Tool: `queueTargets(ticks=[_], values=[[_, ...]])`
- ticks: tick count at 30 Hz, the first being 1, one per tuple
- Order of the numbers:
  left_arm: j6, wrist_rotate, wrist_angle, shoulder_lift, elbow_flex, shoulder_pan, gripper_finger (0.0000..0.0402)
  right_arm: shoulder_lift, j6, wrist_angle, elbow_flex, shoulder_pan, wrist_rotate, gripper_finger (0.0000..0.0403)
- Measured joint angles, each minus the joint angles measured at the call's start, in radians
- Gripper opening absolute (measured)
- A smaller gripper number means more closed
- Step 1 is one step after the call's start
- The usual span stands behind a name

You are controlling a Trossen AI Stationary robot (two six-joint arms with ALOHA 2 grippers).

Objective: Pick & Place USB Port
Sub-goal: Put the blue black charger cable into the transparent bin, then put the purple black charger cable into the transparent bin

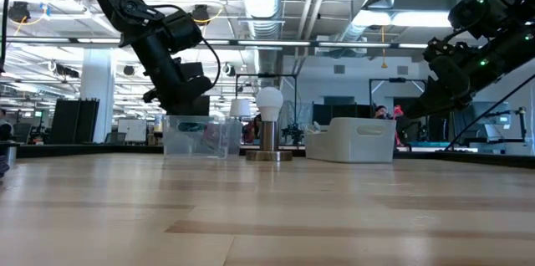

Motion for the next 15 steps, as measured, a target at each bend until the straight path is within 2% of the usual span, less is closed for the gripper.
queueTargets(ticks=[6, 11, 15], values=[[0.008, -0.002, 0.025, -0.003, 0.001, -0.002, 0.0080, 0.000, 0.000, -0.001, 0.000, 0.000, 0.000, 0.0075], [0.144, -0.003, 0.032, -0.049, 0.001, -0.019, 0.0087, 0.000, 0.000, -0.021, 0.000, 0.000, 0.000, 0.0075], [0.240, 0.017, 0.031, -0.139, 0.001, -0.058, 0.0086, 0.000, 0.000, -0.029, 0.000, 0.001, 0.000, 0.0075]])
